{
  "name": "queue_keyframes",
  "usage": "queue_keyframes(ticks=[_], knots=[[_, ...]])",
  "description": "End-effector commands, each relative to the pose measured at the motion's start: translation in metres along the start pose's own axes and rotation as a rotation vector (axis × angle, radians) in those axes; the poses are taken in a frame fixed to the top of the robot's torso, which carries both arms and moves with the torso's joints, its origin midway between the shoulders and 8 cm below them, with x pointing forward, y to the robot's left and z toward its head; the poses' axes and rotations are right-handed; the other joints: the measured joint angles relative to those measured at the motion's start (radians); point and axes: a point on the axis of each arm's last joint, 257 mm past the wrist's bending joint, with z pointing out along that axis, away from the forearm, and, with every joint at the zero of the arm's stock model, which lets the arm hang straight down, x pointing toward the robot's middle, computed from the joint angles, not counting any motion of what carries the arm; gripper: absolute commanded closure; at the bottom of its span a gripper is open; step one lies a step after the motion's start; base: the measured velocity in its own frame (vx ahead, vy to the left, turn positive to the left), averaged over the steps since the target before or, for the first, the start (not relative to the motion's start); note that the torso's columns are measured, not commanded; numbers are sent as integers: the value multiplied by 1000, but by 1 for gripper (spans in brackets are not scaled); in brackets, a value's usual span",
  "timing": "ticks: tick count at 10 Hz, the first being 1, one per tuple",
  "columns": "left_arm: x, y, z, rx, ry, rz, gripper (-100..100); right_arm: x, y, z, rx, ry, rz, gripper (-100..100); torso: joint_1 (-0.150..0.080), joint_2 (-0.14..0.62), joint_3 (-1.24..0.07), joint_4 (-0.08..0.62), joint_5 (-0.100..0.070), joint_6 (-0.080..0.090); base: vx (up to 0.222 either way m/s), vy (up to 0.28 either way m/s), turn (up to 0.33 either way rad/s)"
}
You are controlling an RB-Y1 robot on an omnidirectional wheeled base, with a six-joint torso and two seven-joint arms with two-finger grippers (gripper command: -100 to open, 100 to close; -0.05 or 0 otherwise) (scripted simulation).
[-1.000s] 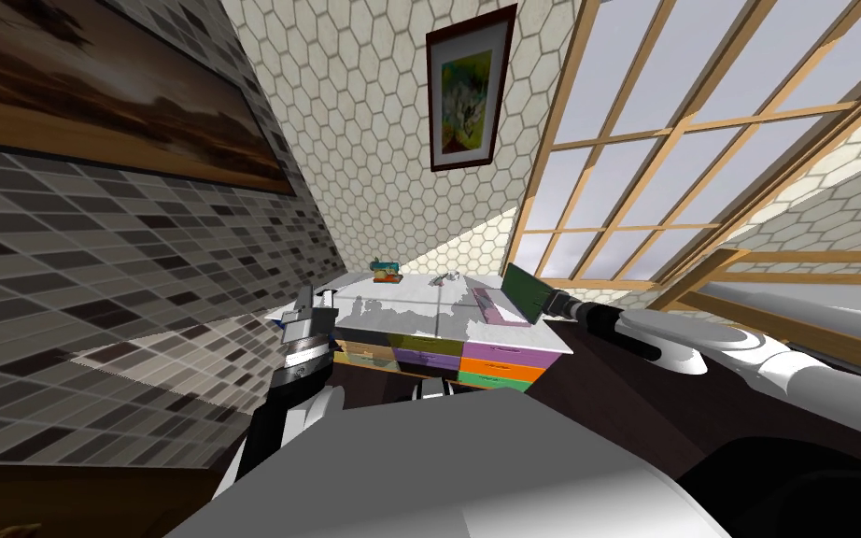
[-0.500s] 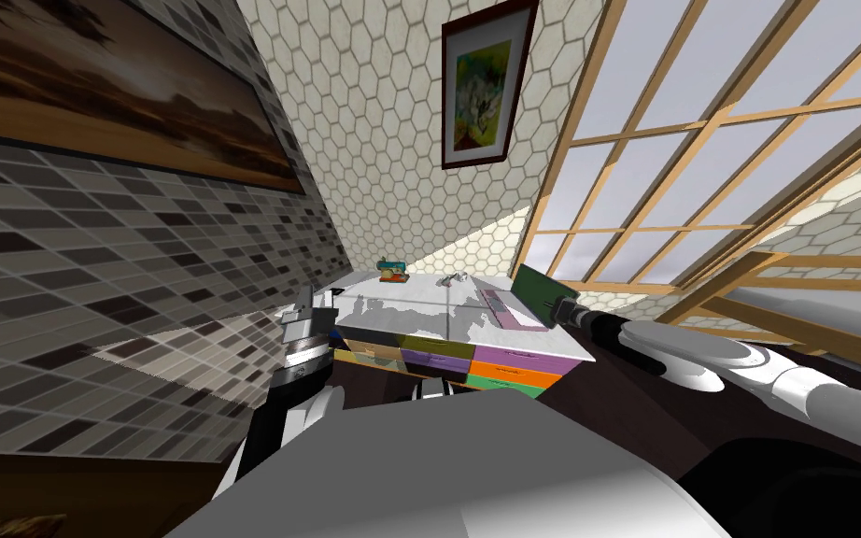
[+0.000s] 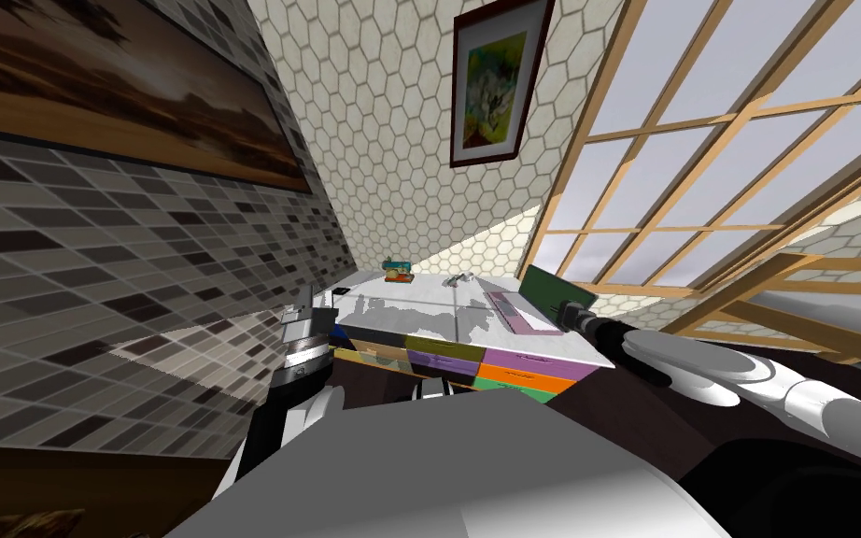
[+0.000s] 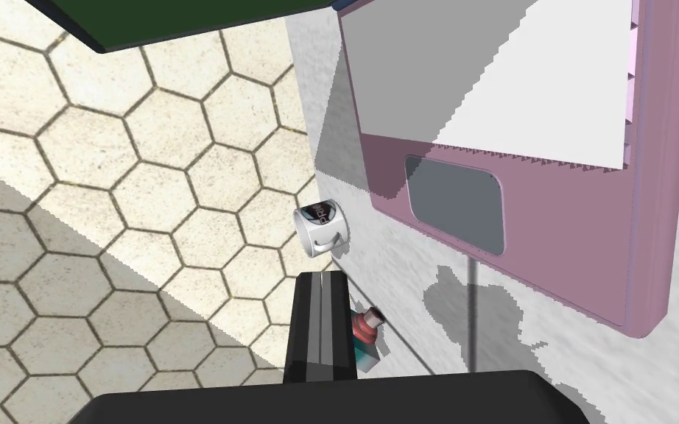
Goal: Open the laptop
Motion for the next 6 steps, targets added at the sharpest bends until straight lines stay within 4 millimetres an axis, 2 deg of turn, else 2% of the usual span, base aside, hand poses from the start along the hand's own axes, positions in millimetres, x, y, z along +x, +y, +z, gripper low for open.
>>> queue_keyframes(ticks=[1, 6], knots=[[0, 0, 0, 0, 0, 0, 0, -8, -14, 5, 6, -23, 75, -100, -5, 2, 1, 0, -1, 0, -47, -125, -2], [0, 0, 0, 0, 0, 0, 0, -26, -44, 12, 19, -79, 233, -100, 5, -1, 0, 0, 1, 0, -60, -126, -5]])
